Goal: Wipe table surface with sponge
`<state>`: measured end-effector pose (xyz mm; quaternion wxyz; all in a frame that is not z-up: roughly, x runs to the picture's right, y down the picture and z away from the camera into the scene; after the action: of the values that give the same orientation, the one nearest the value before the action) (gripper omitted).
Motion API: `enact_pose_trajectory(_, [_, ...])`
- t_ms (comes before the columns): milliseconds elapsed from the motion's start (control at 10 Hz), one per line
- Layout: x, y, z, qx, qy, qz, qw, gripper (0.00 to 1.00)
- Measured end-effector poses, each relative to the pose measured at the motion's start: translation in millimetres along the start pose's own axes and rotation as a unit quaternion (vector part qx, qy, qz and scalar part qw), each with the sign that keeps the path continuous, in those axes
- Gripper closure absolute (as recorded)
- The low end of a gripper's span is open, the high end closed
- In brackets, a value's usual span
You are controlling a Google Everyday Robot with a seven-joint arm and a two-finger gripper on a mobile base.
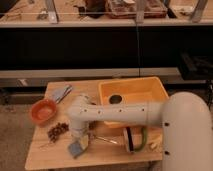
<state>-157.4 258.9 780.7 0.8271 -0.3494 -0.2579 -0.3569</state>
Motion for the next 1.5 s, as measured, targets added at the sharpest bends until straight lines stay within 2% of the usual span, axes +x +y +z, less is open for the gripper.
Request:
enact_pose_trajectory(200, [2.0, -17.0, 1.2, -0.001, 0.002, 0.003, 1.0000, 1.00])
enact_pose_trajectory(300, [-4.4, -28.8, -0.4, 0.002, 0.006, -0.004, 1.0000, 1.00])
enact_pose_trajectory(500, [-30.6, -48.6, -5.2, 0.007, 0.003, -0.026, 0.9996, 1.00])
enact_pose_trajectory(700, [-61.9, -59.2, -21.2, 0.018, -0.003, -0.058, 0.9982, 1.00])
enact_pose_trajectory(900, [-83.7, -54.3, -22.4, 0.017, -0.006, -0.079, 0.9967, 1.00])
enact_pose_trajectory(1200, [-118.0, -30.3, 5.6, -0.005, -0.005, -0.106, 0.9944, 1.00])
enact_pose_trajectory(1300, [-122.1, -20.3, 16.2, -0.011, -0.009, -0.110, 0.9938, 1.00])
enact_pose_trajectory(1500, [-111.6, 0.9, 22.4, -0.017, -0.014, -0.100, 0.9947, 1.00])
